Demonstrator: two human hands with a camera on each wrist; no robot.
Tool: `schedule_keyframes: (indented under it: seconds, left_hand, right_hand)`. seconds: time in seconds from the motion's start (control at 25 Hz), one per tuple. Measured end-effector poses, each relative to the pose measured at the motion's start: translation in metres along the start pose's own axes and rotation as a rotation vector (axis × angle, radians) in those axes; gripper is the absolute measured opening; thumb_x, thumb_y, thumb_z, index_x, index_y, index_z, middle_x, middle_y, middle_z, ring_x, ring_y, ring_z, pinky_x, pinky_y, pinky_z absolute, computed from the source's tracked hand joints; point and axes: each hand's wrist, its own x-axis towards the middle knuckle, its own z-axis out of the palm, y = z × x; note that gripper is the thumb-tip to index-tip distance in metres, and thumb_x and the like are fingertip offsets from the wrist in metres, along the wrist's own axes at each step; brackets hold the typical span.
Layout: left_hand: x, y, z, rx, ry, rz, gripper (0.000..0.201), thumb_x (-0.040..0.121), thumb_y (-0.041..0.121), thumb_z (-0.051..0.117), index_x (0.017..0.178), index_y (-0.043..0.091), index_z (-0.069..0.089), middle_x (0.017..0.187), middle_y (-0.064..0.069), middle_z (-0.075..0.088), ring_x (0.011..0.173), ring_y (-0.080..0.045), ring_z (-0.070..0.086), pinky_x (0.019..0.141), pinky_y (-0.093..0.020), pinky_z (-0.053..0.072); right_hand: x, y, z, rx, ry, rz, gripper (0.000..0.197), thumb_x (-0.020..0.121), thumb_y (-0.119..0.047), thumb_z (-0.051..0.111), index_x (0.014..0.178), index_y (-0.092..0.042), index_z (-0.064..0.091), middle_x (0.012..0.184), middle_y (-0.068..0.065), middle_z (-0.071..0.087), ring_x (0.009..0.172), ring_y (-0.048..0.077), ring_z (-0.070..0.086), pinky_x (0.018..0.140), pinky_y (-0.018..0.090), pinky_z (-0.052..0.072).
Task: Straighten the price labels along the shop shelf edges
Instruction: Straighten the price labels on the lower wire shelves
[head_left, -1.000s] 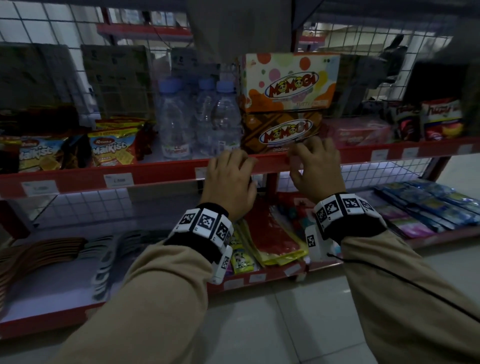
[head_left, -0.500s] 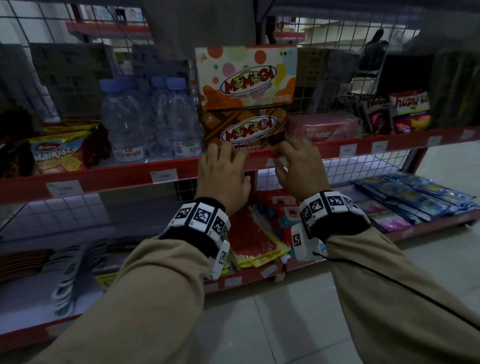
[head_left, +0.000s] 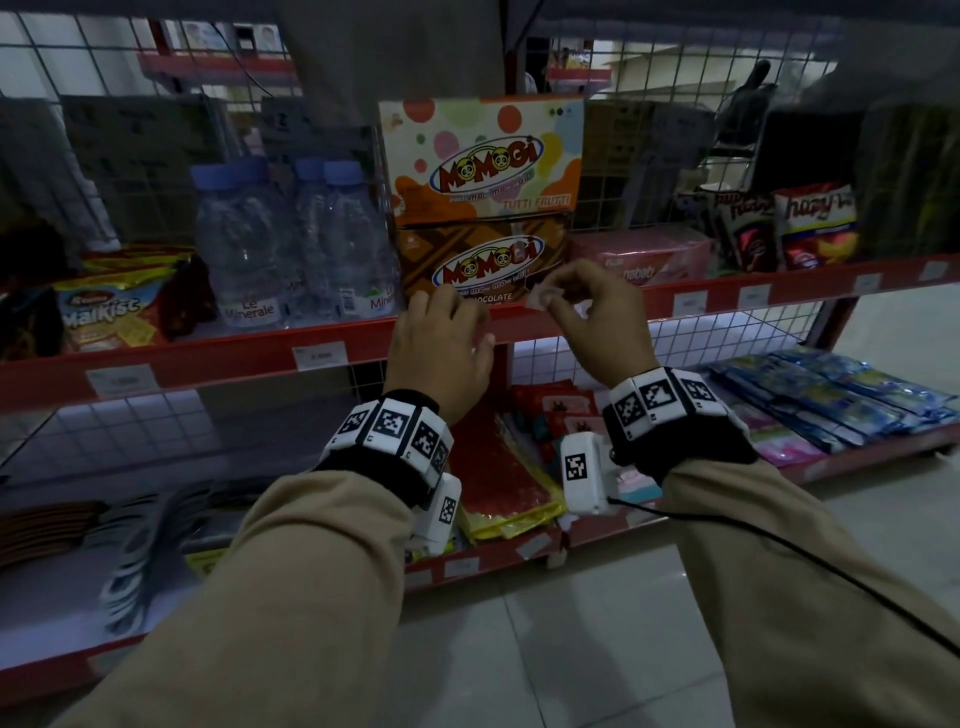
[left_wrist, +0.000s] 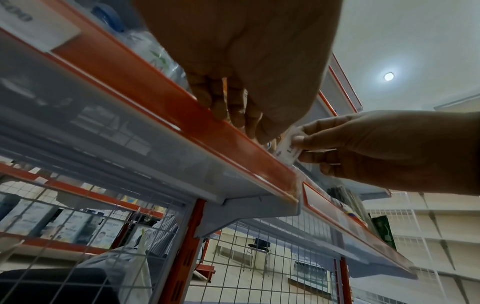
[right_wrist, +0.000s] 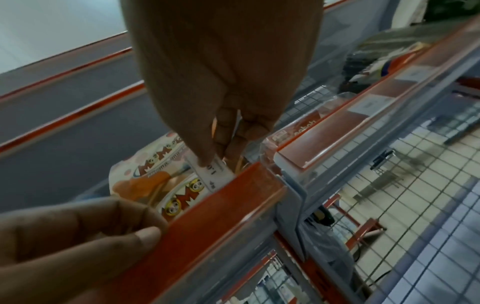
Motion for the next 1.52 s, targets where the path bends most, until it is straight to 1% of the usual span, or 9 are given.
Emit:
schedule_keyframes:
  seconds: [0.24, 0.4, 0.52, 0.68, 0.8, 0.88, 1.0, 1.36, 1.52]
  left_hand:
    - [0.003, -0.004, 0.001, -0.209, 0.051, -0.063, 0.038, 0.100, 0.037, 0.038, 0.125, 0.013, 0.053, 0.114, -0.008, 0.056, 0.104, -0.026, 0.046, 0.091, -0.038, 0.038]
    - [0.004, 0.000, 0.001, -0.169, 0.022, -0.100, 0.032, 0.098, 0.040, 0.041, 0.119, 0.020, 0.054, 0.110, -0.006, 0.053, 0.101, -0.026, 0.043, 0.085, -0.035, 0.033]
    - [0.003, 0.003, 0.002, -0.102, 0.013, -0.112, 0.024, 0.098, 0.036, 0.043, 0.110, 0.019, 0.056, 0.108, -0.005, 0.052, 0.101, -0.025, 0.042, 0.084, -0.034, 0.032]
    - [0.003, 0.004, 0.001, -0.095, 0.013, -0.117, 0.023, 0.098, 0.033, 0.042, 0.111, 0.018, 0.056, 0.112, -0.004, 0.052, 0.104, -0.025, 0.042, 0.088, -0.036, 0.033]
    - [0.004, 0.004, 0.001, -0.099, -0.006, -0.104, 0.023, 0.098, 0.030, 0.041, 0.113, 0.019, 0.053, 0.115, -0.003, 0.052, 0.106, -0.024, 0.041, 0.090, -0.037, 0.031]
    - [0.005, 0.005, 0.001, -0.086, -0.020, -0.106, 0.026, 0.099, 0.031, 0.040, 0.117, 0.019, 0.052, 0.117, -0.003, 0.051, 0.107, -0.024, 0.041, 0.090, -0.037, 0.031]
    - [0.003, 0.007, 0.002, 0.014, -0.049, -0.086, 0.031, 0.099, 0.036, 0.039, 0.126, 0.023, 0.048, 0.118, -0.004, 0.048, 0.107, -0.025, 0.040, 0.087, -0.037, 0.032]
    - [0.005, 0.010, 0.006, 0.058, -0.062, -0.101, 0.027, 0.098, 0.036, 0.039, 0.115, 0.026, 0.057, 0.110, -0.003, 0.045, 0.105, -0.026, 0.036, 0.084, -0.037, 0.028]
    - [0.005, 0.009, 0.007, 0.066, -0.052, -0.080, 0.026, 0.098, 0.031, 0.037, 0.116, 0.025, 0.054, 0.111, -0.003, 0.045, 0.106, -0.025, 0.037, 0.084, -0.036, 0.027]
  right_hand:
    - [-0.007, -0.011, 0.009, 0.353, -0.041, 0.156, 0.022, 0.083, 0.000, 0.067, 0.100, -0.012, 0.060, 0.101, 0.008, 0.068, 0.094, 0.020, 0.067, 0.084, 0.033, 0.056]
    - [-0.013, -0.014, 0.016, 0.336, -0.128, 0.117, 0.019, 0.084, 0.000, 0.067, 0.100, -0.008, 0.062, 0.098, 0.008, 0.069, 0.087, 0.012, 0.067, 0.077, 0.022, 0.056]
    - [-0.013, -0.013, 0.017, 0.193, -0.159, 0.050, 0.013, 0.088, -0.005, 0.062, 0.099, -0.012, 0.064, 0.089, -0.003, 0.068, 0.074, -0.006, 0.060, 0.067, 0.008, 0.047]
    - [-0.006, -0.007, 0.010, 0.038, -0.049, 0.002, 0.012, 0.088, -0.010, 0.061, 0.095, -0.017, 0.068, 0.085, -0.015, 0.064, 0.078, -0.012, 0.057, 0.070, 0.005, 0.042]
    - [0.002, -0.005, 0.006, -0.020, 0.007, -0.026, 0.011, 0.089, -0.011, 0.060, 0.092, -0.019, 0.067, 0.087, -0.010, 0.066, 0.088, 0.006, 0.060, 0.080, 0.024, 0.048]
    - [0.007, -0.003, 0.007, -0.059, -0.043, -0.006, 0.011, 0.089, -0.013, 0.060, 0.091, -0.021, 0.066, 0.090, -0.005, 0.068, 0.096, 0.020, 0.060, 0.087, 0.039, 0.049]
    - [0.009, 0.001, 0.011, -0.124, -0.159, 0.024, 0.010, 0.090, -0.017, 0.060, 0.092, -0.025, 0.067, 0.094, -0.001, 0.068, 0.100, 0.028, 0.058, 0.089, 0.048, 0.047]
    - [0.001, 0.005, 0.007, -0.333, -0.236, -0.086, 0.015, 0.085, -0.018, 0.060, 0.099, -0.021, 0.065, 0.095, -0.002, 0.054, 0.101, 0.024, 0.049, 0.089, 0.047, 0.043]
    - [0.001, 0.007, 0.007, -0.440, -0.275, -0.108, 0.019, 0.087, -0.015, 0.056, 0.104, -0.019, 0.064, 0.107, 0.005, 0.057, 0.104, 0.027, 0.046, 0.089, 0.045, 0.041]
